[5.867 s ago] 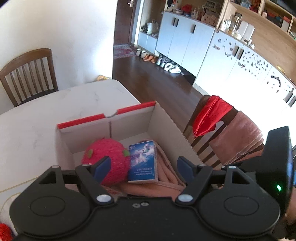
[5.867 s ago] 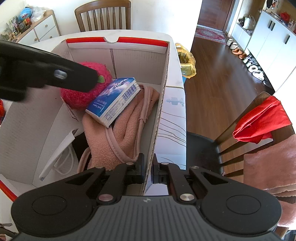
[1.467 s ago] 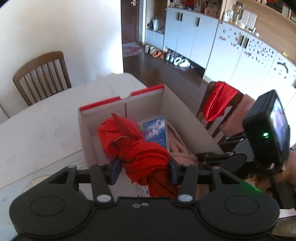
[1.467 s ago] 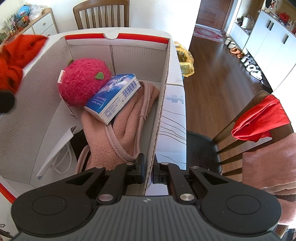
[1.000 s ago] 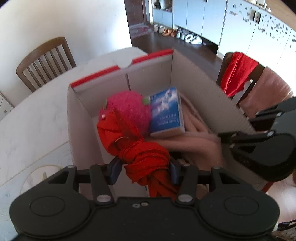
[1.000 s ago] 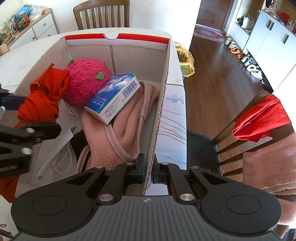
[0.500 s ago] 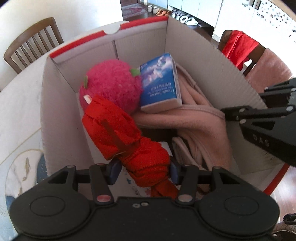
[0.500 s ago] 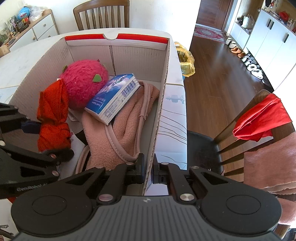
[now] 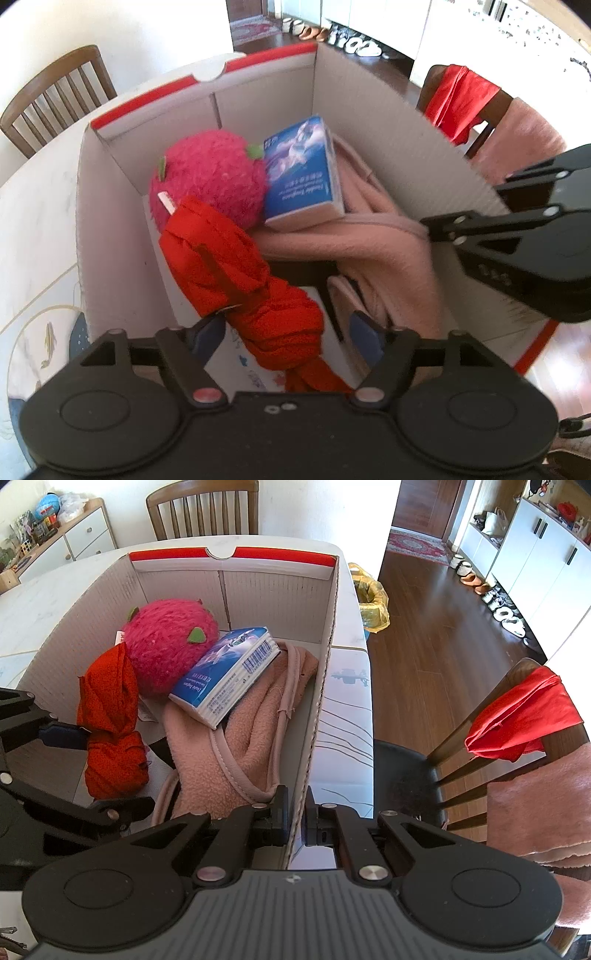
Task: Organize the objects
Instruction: 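Carry the red cloth into the box and release it beside the pink ball, then move the left gripper to the white plush toy and grasp it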
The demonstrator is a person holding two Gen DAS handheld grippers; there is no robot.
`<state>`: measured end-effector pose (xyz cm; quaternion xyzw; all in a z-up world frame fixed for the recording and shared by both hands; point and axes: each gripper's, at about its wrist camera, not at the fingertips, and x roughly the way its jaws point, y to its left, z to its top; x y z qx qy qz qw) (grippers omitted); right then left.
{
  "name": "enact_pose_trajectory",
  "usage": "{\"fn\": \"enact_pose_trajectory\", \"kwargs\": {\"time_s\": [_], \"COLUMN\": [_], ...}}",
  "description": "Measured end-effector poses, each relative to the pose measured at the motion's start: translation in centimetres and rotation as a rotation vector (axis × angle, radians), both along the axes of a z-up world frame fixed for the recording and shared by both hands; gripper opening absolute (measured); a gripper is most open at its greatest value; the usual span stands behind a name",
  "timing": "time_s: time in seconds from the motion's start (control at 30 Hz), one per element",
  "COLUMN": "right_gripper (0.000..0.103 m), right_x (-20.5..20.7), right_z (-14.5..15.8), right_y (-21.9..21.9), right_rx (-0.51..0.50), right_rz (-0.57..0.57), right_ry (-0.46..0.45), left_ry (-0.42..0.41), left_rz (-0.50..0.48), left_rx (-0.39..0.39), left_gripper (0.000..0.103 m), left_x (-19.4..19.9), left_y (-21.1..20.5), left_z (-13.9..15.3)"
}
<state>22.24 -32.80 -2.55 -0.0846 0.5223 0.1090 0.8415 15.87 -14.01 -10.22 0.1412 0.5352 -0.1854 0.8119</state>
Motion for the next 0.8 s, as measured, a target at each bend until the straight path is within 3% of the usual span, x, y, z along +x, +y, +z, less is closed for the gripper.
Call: {"fn": "enact_pose_trajectory", "kwargs": {"time_s": [0.13, 0.8], "right_gripper": [0.006, 0.006], "right_x": [0.0, 0.0], "right_z": [0.0, 0.2], "right_y": [0.0, -0.2], "right_rx": [0.000, -0.005], "right_rz": [0.000, 0.005], "right_ry": [0.000, -0.003], "left_ry": [-0.021, -0.158], "left_rz": [0.000, 0.094], "left_rx": [-0.033, -0.178], "left_gripper": [0.086, 0.091], "left_x": [-0.6, -2.5], "left_y": [0.2, 3.3], "left_z": [1.2, 7.3]}}
